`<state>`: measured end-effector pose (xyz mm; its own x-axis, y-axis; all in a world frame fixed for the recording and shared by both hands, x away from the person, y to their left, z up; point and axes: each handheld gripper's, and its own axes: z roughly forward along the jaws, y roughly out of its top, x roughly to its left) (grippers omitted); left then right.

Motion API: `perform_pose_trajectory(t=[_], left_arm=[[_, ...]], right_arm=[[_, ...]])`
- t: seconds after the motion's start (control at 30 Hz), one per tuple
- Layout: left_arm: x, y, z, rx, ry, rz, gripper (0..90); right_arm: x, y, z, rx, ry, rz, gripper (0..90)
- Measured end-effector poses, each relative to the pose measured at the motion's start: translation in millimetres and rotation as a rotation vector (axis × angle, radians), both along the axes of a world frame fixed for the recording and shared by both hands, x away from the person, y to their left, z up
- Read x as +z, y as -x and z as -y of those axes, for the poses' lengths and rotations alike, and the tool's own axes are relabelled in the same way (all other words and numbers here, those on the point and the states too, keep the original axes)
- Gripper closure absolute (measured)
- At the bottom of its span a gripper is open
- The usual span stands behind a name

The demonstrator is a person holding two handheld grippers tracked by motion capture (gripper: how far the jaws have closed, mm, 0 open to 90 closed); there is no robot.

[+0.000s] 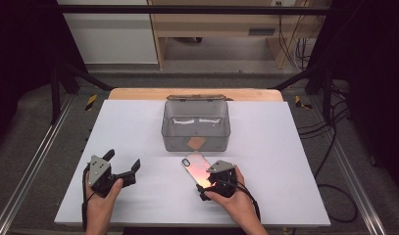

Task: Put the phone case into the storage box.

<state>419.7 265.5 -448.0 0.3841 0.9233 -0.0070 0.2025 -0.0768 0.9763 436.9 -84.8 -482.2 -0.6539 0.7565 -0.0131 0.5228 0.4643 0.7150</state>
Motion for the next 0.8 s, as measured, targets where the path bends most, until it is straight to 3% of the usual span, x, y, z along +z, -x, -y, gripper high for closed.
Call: perform_pose_trajectory(t=[0.33,0.47,0.57,0.67,0.8], left_arm=[[0.0,1.1,1.9,-0.003,0.01,-0.001,3.0],[0.2,1.0,1.9,-0.002,0.024,-0.001,6.1],[0.6,1.6,1.8,0.002,0.03,-0.005,6.1],[2.0,2.4,0.8,0.011,0.047,-0.004,6.2],[5.9,4.3,0.0,0.002,0.098,-0.025,6.1]], right_arm=[[-5.6,-4.3,-7.0,-0.002,0.006,-0.015,7.4],[-3.7,-4.1,-2.4,-0.02,-0.007,-0.023,16.3],[-4.1,-4.1,-1.6,-0.012,-0.004,-0.016,16.7],[-3.5,-3.8,-2.5,-0.017,-0.003,-0.018,16.9],[-1.7,3.8,-3.3,0.007,0.0,0.014,17.3]])
